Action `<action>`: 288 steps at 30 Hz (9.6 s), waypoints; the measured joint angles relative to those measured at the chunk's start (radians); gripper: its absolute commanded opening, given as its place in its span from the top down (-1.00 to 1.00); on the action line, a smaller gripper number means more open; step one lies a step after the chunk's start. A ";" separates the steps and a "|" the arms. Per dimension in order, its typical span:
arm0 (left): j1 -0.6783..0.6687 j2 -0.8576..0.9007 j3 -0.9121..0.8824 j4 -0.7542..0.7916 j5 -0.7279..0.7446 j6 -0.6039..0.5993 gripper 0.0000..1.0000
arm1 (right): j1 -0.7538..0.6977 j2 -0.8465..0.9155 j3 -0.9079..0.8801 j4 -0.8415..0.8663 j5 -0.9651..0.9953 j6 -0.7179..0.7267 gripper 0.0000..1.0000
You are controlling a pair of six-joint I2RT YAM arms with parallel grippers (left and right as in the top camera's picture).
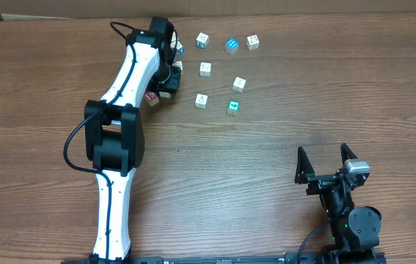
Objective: Form a horizontal line
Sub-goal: 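Close the left gripper on the yellow S block and lift, then carry the S block toward the front-center of the table, then lower the S block onto the table and open the left gripper, then move the left gripper back to the red-faced 5 block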
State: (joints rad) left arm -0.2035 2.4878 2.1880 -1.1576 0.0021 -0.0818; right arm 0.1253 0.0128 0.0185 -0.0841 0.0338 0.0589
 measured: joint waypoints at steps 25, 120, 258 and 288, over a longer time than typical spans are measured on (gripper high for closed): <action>0.000 -0.004 0.000 -0.002 0.003 -0.081 0.61 | 0.000 0.000 0.000 0.001 0.000 0.000 -1.00; -0.334 -0.546 -0.757 0.178 -0.090 -0.530 0.84 | 0.000 0.000 0.000 0.001 0.000 0.000 -1.00; -0.239 -0.546 -0.897 0.332 -0.087 -0.401 -0.02 | 0.000 0.000 0.000 0.000 0.000 0.000 -1.00; -0.100 -0.552 -0.438 0.269 -0.088 -0.329 -0.51 | 0.000 0.000 0.000 0.001 0.000 0.000 -1.00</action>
State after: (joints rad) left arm -0.3038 1.9358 1.7496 -0.8886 -0.0856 -0.4110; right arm 0.1253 0.0128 0.0185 -0.0834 0.0338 0.0586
